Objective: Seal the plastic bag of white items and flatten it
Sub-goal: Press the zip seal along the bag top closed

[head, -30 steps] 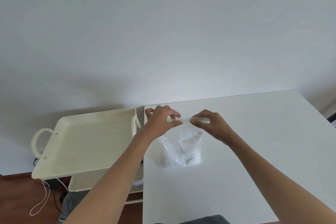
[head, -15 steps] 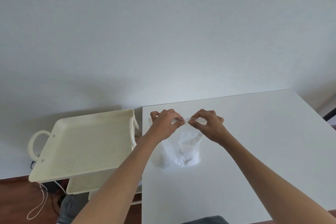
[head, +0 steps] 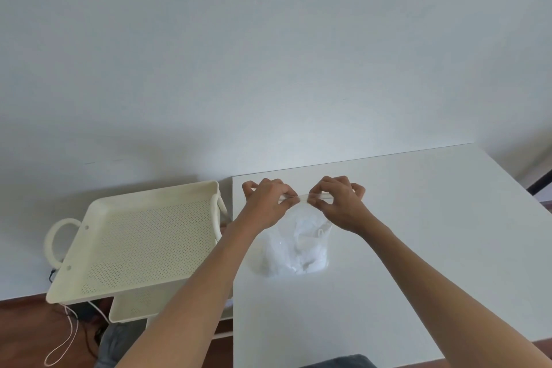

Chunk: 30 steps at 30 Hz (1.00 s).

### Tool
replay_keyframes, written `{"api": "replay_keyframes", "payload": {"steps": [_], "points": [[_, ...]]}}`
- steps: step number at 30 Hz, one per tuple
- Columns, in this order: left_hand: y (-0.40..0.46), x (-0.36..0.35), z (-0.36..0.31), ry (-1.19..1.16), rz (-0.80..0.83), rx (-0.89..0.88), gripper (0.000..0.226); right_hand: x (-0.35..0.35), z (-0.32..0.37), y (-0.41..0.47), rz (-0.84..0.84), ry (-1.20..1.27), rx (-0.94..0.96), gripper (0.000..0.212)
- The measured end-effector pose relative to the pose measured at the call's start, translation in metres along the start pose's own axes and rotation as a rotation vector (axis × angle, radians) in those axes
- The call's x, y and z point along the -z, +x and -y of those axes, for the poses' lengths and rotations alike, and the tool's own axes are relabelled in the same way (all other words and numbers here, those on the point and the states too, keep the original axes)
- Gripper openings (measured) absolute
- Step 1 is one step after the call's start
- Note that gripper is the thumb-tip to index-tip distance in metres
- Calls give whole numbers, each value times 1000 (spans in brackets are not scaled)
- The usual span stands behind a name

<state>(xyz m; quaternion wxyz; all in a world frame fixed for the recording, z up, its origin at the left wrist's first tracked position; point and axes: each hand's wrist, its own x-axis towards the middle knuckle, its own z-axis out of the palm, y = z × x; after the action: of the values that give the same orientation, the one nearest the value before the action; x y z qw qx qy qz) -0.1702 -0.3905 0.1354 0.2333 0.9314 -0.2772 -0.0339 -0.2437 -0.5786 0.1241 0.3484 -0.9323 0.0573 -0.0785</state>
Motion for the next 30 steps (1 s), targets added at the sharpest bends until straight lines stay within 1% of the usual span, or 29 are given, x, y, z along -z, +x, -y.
{"api": "replay_keyframes", "payload": {"steps": [3, 7, 10, 14, 17, 21, 25, 30], "points": [[1, 2, 3, 61, -5, -5, 16, 0, 1, 0, 12, -6, 9, 10], [2, 1, 3, 99, 0, -23, 15, 1, 5, 3, 93, 15, 12, 17], [1, 1, 3, 54, -13, -21, 17, 0, 7, 4, 55, 0, 10, 12], [-2, 5, 7, 23, 24, 3, 20, -3, 7, 3, 10, -3, 13, 8], [-4, 8, 12, 16, 3, 32, 21, -2, 7, 3, 40, 5, 16, 11], [-5, 8, 13, -75, 10, 73, 18, 2, 9, 5, 112, 46, 1, 12], [-4, 9, 14, -123, 30, 91, 17, 4, 10, 4, 122, 78, -18, 17], [-5, 10, 13, -119, 17, 111, 15, 2, 8, 4, 112, 84, -16, 12]]}}
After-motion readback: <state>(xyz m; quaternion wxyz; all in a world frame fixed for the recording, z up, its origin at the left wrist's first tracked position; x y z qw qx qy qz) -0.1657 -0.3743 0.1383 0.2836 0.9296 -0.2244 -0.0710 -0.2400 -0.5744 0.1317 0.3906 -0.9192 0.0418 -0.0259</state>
